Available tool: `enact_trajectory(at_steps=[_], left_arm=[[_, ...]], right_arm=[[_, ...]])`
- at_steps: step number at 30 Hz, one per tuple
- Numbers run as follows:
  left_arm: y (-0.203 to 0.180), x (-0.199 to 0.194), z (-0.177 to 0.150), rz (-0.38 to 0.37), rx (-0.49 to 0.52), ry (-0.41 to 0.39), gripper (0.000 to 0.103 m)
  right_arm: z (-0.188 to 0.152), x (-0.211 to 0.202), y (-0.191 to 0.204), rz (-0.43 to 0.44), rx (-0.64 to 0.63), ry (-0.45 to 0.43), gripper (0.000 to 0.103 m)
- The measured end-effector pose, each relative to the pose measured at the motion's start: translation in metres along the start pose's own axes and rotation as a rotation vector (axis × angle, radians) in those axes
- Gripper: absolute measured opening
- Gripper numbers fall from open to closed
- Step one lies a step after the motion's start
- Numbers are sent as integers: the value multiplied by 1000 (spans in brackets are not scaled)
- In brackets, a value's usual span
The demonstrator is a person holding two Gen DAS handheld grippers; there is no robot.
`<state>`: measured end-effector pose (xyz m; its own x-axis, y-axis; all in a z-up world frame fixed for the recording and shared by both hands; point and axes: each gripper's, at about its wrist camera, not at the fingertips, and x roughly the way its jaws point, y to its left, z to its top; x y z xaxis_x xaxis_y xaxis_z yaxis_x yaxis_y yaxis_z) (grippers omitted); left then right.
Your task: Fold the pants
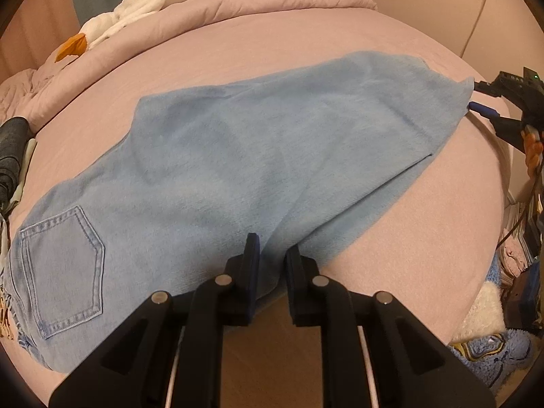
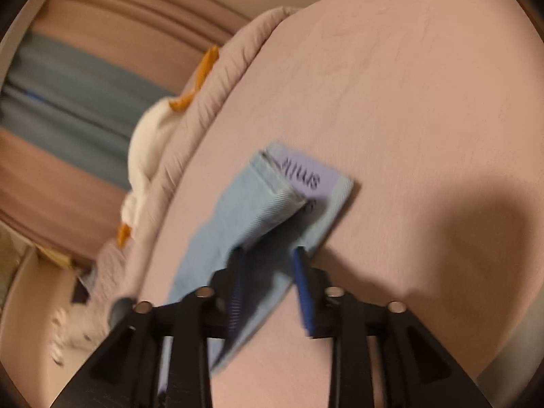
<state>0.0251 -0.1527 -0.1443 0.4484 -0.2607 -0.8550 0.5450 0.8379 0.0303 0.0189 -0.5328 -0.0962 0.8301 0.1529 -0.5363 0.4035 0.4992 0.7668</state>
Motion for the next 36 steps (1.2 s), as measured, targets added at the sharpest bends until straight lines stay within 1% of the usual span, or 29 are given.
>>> enact_trajectory(at_steps=[3, 5, 8, 12, 15, 20, 21, 22, 24, 27, 29, 30, 31, 33, 34, 35, 36], left_arm=[[-2, 0, -1, 4, -3, 6, 16], [-1, 1, -1, 5, -7, 10, 17], [0, 1, -1, 6, -20, 12, 18], [2, 4, -1, 10, -38, 23, 19], [3, 5, 1, 9, -50, 27, 20], [2, 5, 2, 15, -50, 29, 20], [1, 6, 2, 16, -50, 30, 20], [1, 6, 2, 16, -50, 30, 20], [1, 6, 2, 17, -51, 30, 20], [1, 5, 2, 15, -51, 30, 20], [1, 5, 2, 17, -49, 30, 20], [2, 5, 2, 18, -48, 29, 21], [1, 5, 2, 20, -46, 29, 22], [2, 5, 2, 21, -45, 28, 22], [3, 6, 2, 19, -48, 29, 23], [4, 6, 2, 18, -51, 29, 23], [4, 6, 3, 18, -54, 29, 23]], right_arm=[[8, 13, -3, 7, 87, 17, 34], [7, 20, -4, 75, 160, 21, 34], [8, 26, -17, 107, 241, 28, 34], [12, 25, -29, 162, 330, -3, 34], [10, 27, -45, 240, 435, -22, 34], [12, 40, -50, 314, 495, 18, 34], [13, 41, -48, 330, 500, 19, 37], [15, 43, -47, 349, 510, 19, 45], [18, 44, -48, 375, 532, 20, 51], [20, 43, -50, 356, 540, 39, 51], [22, 44, -45, 315, 522, 75, 51], [23, 44, -44, 305, 517, 88, 52], [25, 45, -42, 305, 523, 103, 57], [30, 40, -43, 348, 553, 81, 63], [32, 37, -42, 335, 545, 65, 68], [34, 37, -41, 283, 525, 72, 69], [36, 40, -39, 241, 513, 100, 70]])
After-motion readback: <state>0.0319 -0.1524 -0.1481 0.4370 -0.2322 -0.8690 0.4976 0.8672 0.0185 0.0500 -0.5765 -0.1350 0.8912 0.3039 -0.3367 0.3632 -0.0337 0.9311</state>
